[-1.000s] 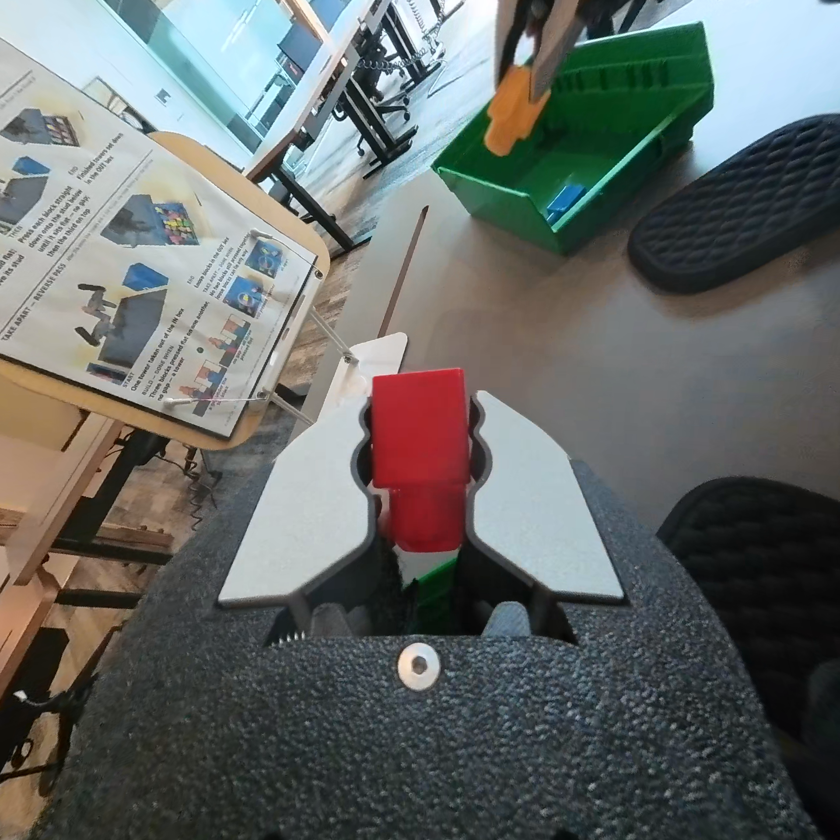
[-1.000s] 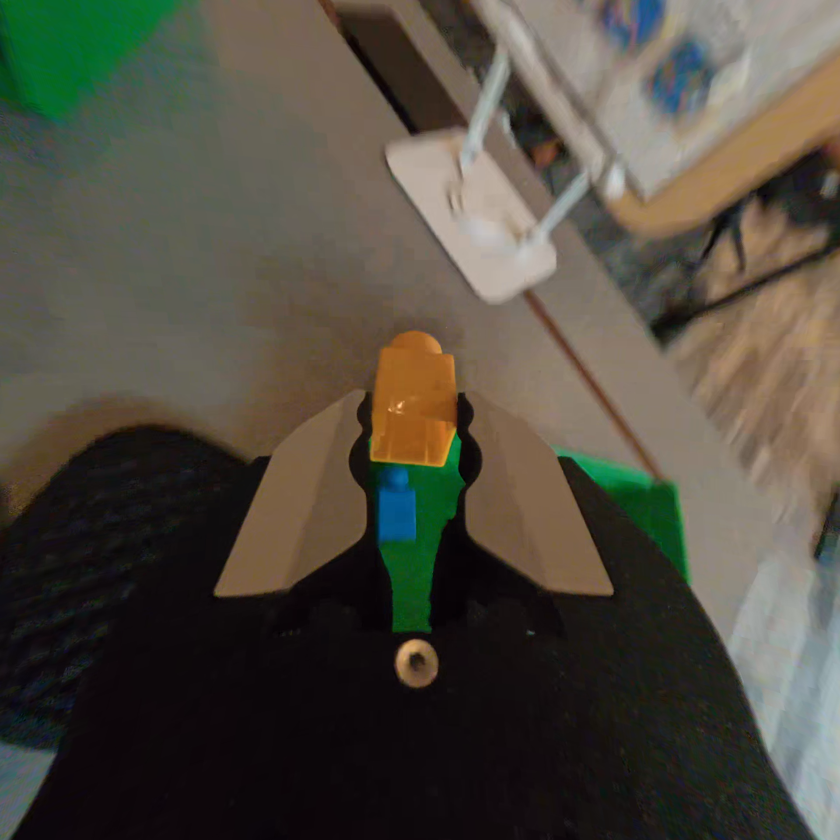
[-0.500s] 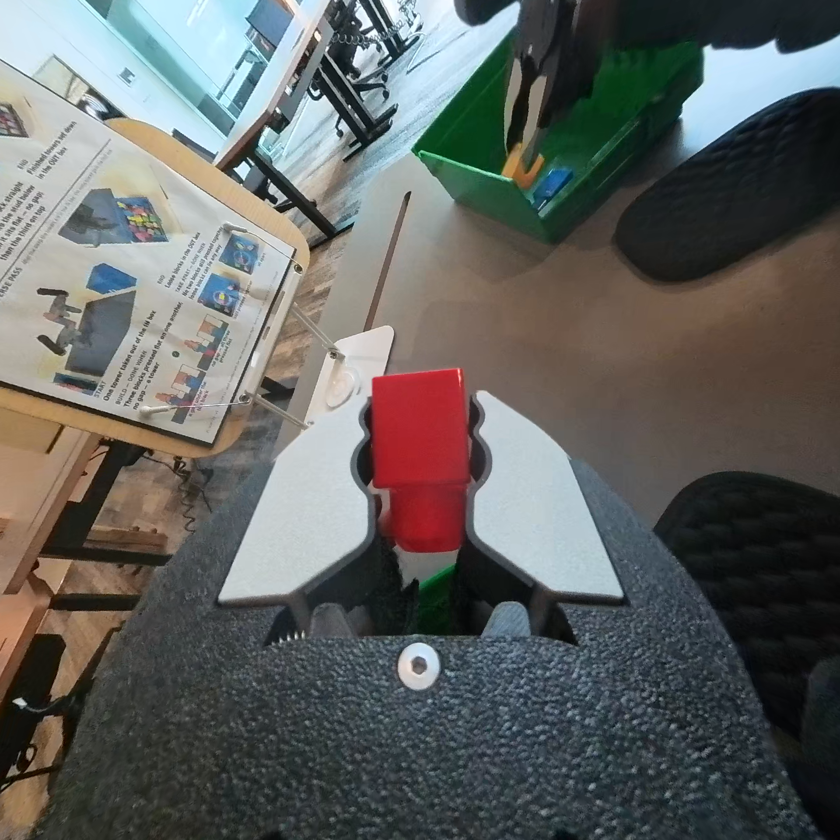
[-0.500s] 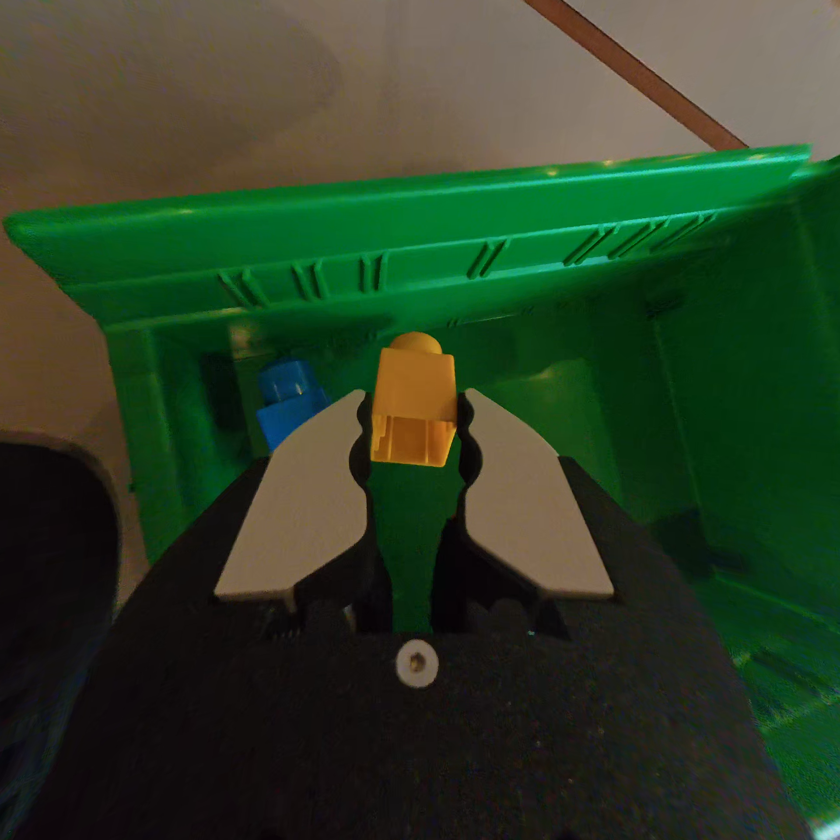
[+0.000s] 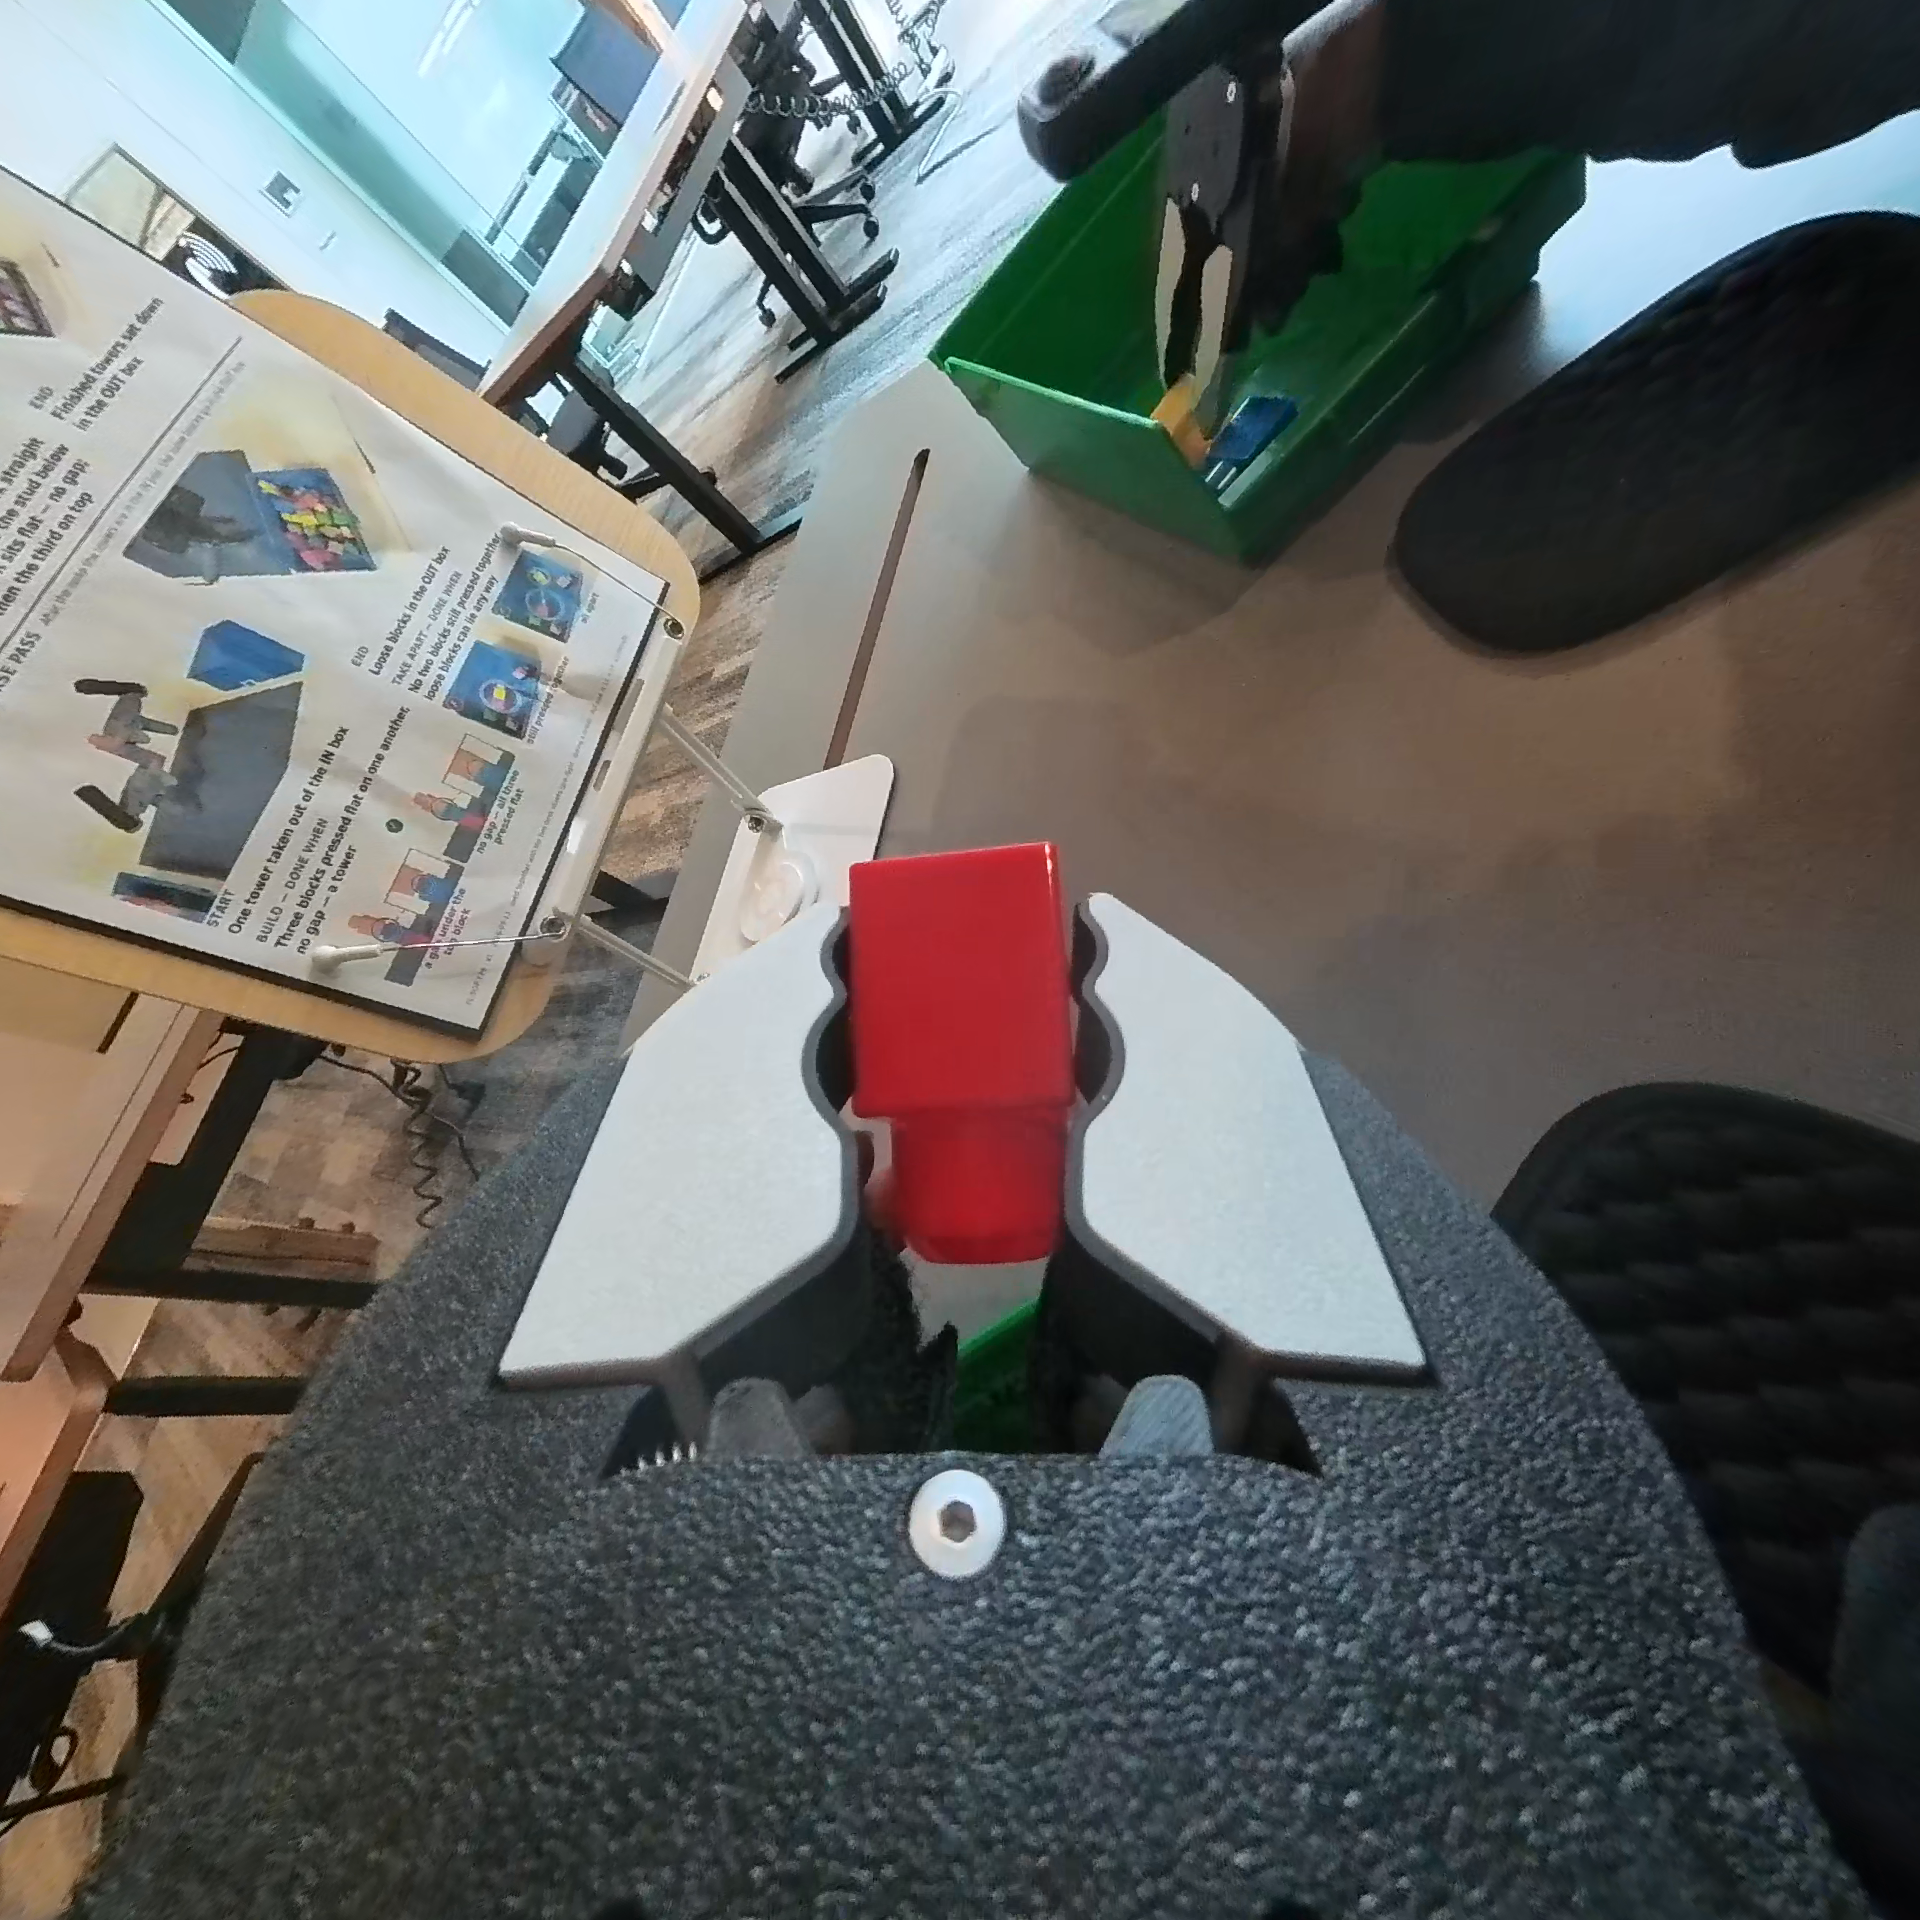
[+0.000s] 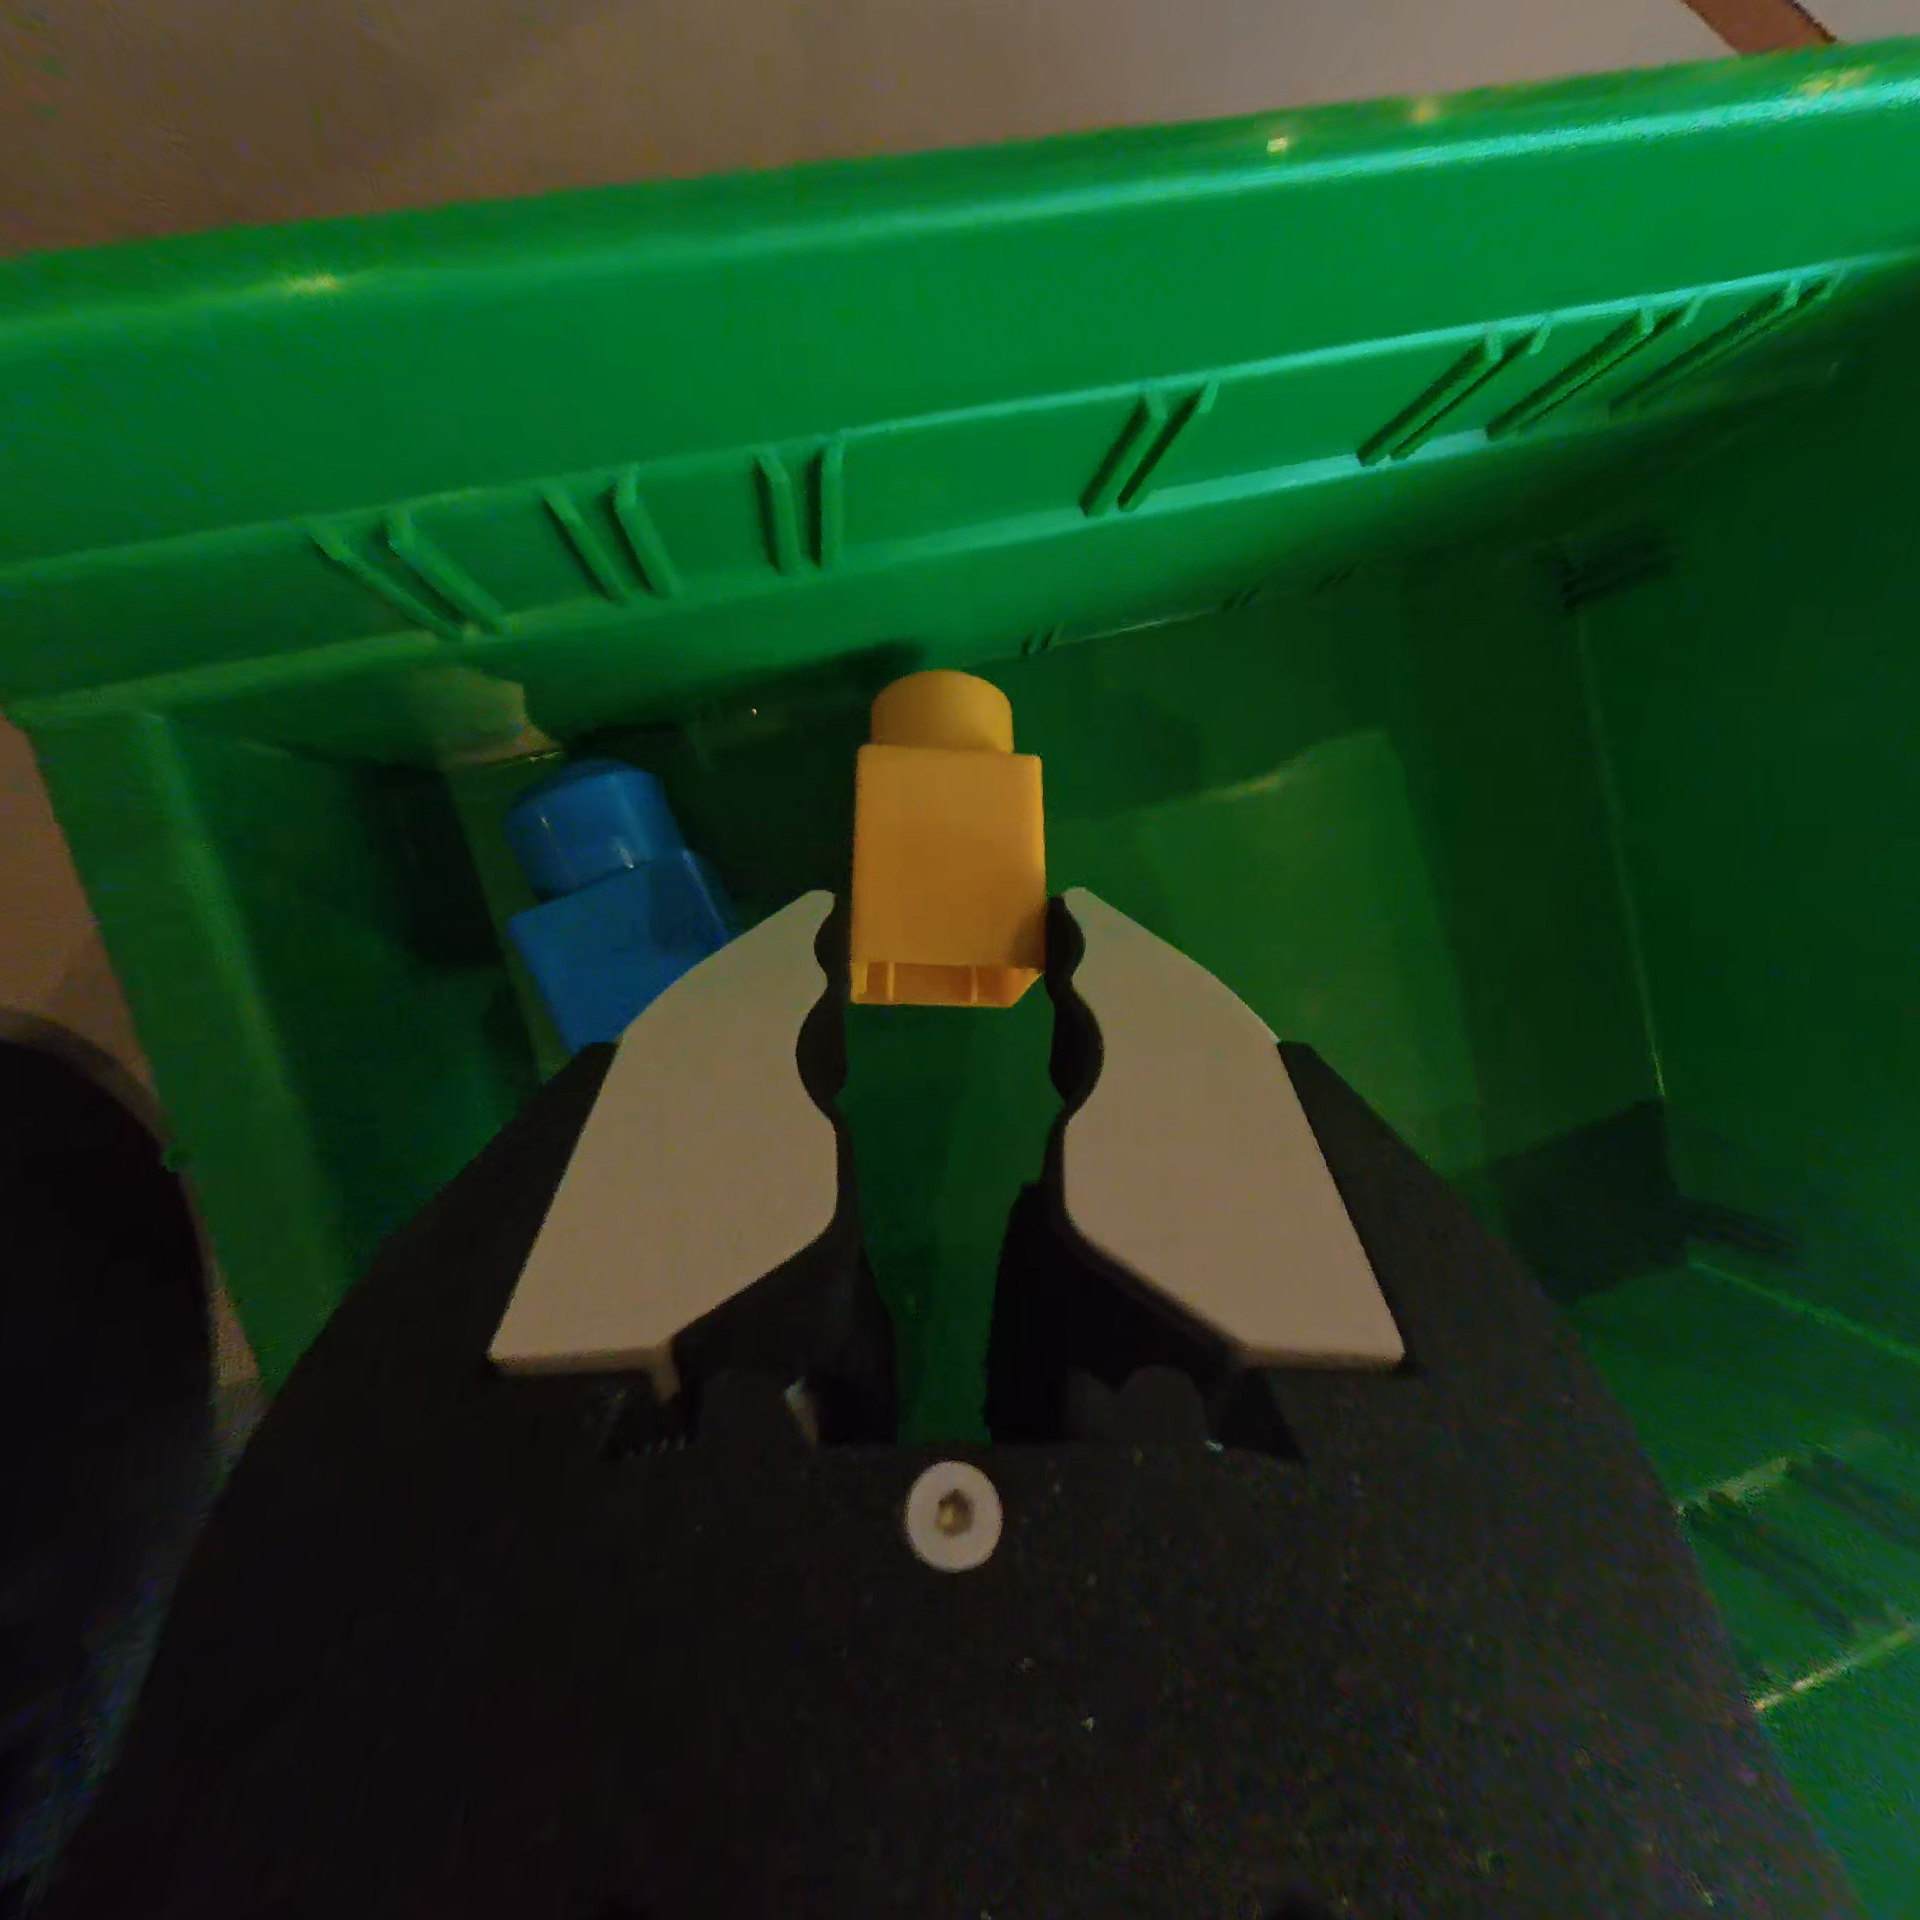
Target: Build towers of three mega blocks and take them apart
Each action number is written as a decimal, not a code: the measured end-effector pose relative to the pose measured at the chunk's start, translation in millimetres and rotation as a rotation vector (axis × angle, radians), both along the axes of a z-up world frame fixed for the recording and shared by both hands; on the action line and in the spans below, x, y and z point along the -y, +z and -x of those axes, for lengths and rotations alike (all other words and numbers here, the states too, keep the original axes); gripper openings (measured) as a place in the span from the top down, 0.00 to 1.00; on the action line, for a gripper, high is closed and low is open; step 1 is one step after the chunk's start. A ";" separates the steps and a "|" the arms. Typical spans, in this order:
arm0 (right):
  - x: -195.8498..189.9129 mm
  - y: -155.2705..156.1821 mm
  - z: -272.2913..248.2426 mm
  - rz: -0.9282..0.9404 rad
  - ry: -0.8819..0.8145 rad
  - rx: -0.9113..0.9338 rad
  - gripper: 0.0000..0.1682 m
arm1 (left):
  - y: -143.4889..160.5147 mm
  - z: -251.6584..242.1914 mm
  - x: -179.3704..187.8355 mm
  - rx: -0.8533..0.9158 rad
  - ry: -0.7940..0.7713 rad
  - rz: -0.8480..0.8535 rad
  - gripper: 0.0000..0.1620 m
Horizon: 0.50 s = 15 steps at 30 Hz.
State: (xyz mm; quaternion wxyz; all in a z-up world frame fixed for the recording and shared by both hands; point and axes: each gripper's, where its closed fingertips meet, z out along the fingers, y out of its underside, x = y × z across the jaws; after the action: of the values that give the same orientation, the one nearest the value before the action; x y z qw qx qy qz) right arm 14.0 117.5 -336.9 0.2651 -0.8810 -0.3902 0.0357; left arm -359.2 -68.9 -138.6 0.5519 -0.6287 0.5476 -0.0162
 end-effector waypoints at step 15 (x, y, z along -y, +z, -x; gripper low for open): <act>7.8 124.4 19.3 -0.364 -0.043 -0.110 0.68 | 1.3 4.0 -0.7 0.015 0.010 -0.008 0.76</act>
State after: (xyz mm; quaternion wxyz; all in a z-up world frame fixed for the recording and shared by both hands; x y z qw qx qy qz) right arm -5.3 109.7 -212.5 0.4417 -0.8234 -0.3563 0.0071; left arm -363.1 -68.3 -137.3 0.5586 -0.6290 0.5405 -0.0156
